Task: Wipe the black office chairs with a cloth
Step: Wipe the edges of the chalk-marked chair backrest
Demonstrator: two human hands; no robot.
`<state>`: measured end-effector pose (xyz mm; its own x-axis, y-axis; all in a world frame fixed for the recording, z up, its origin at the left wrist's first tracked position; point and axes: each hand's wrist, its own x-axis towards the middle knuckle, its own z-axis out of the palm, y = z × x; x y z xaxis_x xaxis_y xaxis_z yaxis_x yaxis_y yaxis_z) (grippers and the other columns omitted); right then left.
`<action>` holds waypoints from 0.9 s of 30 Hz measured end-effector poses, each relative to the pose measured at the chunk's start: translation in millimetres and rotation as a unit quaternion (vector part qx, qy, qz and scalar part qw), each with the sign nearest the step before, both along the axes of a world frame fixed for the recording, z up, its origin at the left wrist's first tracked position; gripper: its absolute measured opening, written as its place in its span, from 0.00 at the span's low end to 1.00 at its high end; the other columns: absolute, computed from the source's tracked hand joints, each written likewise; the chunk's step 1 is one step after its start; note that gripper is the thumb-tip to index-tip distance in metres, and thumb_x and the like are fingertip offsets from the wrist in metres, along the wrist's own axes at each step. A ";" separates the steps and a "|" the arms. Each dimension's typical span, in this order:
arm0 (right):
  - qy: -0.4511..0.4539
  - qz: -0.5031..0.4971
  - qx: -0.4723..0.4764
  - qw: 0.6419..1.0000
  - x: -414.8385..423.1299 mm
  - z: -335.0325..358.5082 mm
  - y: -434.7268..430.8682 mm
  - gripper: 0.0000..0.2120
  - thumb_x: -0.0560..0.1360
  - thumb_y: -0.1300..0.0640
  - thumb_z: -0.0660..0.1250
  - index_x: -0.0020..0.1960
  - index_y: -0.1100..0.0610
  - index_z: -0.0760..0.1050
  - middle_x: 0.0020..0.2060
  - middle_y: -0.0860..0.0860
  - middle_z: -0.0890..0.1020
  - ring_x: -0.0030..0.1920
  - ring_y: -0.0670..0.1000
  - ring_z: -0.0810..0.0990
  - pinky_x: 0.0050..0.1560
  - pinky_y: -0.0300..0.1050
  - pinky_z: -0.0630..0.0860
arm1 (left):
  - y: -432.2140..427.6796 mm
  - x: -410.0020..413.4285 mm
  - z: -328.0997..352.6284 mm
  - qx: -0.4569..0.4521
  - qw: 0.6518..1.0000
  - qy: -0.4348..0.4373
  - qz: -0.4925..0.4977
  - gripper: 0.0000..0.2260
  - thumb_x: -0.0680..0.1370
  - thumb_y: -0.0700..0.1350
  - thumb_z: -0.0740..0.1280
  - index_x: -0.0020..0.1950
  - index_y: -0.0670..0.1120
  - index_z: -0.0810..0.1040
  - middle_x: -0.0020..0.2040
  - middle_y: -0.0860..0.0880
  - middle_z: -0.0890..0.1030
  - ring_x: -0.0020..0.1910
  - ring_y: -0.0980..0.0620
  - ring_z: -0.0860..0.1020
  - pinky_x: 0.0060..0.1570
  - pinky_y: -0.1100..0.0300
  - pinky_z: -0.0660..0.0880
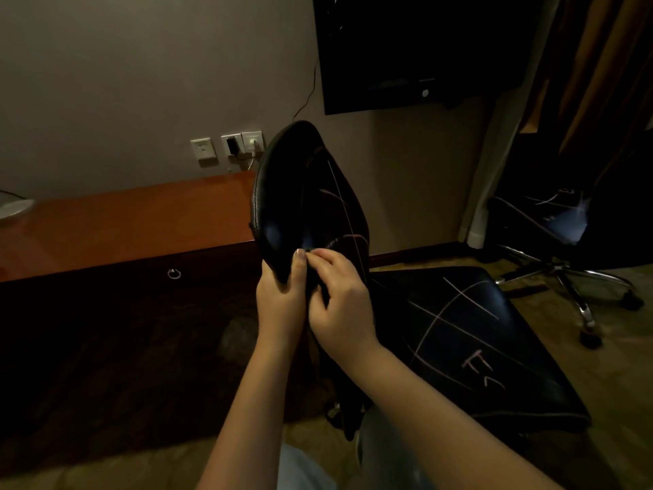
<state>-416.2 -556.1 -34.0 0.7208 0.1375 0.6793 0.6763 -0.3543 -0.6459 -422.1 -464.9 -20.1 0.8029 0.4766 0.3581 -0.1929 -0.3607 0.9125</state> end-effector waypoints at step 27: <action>0.152 0.125 -0.052 0.979 36.6 10.9 -12.0 0.27 0.79 0.62 0.58 0.77 0.58 0.58 0.76 0.51 0.62 0.75 0.45 0.57 0.75 0.40 0.56 | -1.7 -2.4 1.5 -0.032 0.999 -0.020 -0.023 0.17 0.77 0.56 0.61 0.64 0.52 0.71 0.54 0.62 0.76 0.51 0.72 0.74 0.48 0.78 0.70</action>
